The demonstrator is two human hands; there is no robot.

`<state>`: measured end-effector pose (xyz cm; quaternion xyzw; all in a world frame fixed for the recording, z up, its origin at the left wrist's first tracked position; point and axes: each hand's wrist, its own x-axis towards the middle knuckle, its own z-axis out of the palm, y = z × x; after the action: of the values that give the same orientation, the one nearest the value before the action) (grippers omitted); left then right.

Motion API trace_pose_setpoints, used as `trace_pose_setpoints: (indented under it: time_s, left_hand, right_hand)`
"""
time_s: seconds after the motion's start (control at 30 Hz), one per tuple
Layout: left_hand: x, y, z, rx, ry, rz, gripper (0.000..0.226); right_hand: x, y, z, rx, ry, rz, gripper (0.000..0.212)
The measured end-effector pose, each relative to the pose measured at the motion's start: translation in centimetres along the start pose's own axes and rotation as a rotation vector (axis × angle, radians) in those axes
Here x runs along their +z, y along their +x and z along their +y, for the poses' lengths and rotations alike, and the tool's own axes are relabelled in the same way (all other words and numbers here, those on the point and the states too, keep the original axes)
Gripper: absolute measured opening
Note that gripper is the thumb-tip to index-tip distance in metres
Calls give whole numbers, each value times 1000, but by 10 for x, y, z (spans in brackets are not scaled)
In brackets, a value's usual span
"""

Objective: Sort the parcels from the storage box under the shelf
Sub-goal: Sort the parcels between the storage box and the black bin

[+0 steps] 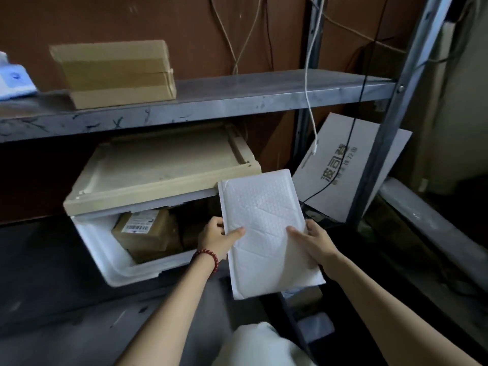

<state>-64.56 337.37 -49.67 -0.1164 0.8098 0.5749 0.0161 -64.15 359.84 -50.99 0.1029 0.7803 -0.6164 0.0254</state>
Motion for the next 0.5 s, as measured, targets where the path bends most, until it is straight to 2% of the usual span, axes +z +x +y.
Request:
trace_pose_setpoints:
  time_s: [0.13, 0.23, 0.37, 0.5]
  left_hand:
    - [46, 5, 18, -20, 95, -108, 60]
    - [81, 1, 26, -41, 89, -144, 77]
    - [129, -16, 17, 11, 30, -52, 85]
    - [162, -28, -2, 10, -73, 3, 94]
  right_hand:
    - [-48, 1, 9, -2, 31, 46, 40]
    - [-73, 0, 20, -15, 47, 59, 42]
    - [-101, -5, 49, -18, 6, 73, 40]
    - [-132, -19, 93, 61, -96, 66, 39]
